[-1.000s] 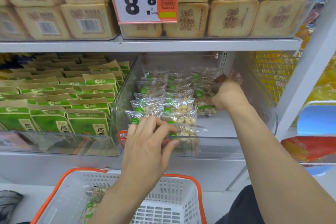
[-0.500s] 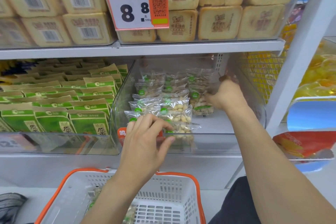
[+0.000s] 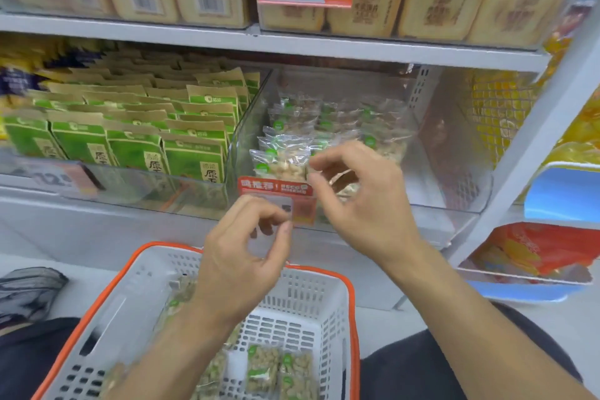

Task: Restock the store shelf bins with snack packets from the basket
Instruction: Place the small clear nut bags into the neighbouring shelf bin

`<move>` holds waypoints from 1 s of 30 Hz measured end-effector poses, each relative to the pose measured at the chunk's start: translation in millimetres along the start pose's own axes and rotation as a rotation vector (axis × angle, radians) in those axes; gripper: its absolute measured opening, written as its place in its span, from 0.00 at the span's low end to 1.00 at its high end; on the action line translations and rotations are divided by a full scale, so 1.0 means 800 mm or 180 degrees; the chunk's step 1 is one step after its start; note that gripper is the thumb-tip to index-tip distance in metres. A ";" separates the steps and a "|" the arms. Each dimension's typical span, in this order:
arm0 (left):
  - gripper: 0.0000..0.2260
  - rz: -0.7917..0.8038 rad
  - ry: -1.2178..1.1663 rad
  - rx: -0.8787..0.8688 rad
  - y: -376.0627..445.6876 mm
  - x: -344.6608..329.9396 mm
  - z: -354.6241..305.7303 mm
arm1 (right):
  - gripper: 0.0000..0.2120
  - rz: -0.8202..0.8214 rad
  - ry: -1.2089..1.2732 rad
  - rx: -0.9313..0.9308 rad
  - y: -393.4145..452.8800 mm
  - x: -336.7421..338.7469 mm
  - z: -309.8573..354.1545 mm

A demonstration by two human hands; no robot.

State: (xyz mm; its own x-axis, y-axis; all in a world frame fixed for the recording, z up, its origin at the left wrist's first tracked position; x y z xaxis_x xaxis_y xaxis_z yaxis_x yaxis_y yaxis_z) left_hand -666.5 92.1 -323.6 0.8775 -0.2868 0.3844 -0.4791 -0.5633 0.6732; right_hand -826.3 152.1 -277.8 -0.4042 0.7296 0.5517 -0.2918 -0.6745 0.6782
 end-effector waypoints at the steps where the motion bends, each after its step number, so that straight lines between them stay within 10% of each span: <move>1: 0.03 0.0125 -0.0037 0.0279 -0.019 0.004 0.017 | 0.04 0.0215 0.0112 0.0113 -0.010 -0.014 0.007; 12: 0.06 0.2011 0.0622 0.3553 -0.301 0.020 0.235 | 0.22 0.4634 -0.0816 -0.0821 -0.189 -0.238 -0.078; 18: 0.13 0.2515 0.0693 0.3926 -0.354 0.004 0.243 | 0.08 0.4673 -0.0989 -0.2421 -0.311 -0.277 -0.124; 30: 0.22 0.3773 0.1838 0.3382 -0.362 -0.042 0.246 | 0.36 0.5561 -0.0667 -0.2917 -0.375 -0.278 -0.137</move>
State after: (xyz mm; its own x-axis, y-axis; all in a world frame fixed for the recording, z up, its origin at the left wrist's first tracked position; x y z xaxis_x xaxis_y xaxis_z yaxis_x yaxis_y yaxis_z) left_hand -553.1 112.5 -655.5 -0.1638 -0.7379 0.6547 -0.3819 -0.5645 -0.7318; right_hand -743.7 179.6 -656.9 -0.6243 -0.7183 0.3071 -0.0688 -0.3411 -0.9375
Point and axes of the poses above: each hand's wrist, its own y-axis towards the middle knuckle, its own x-axis out of the back of the hand, z = x × y, the point moved 3 cm from there along y, towards the middle knuckle, and after that the axes turned 7 degrees about -y, right-handed, at the moved point
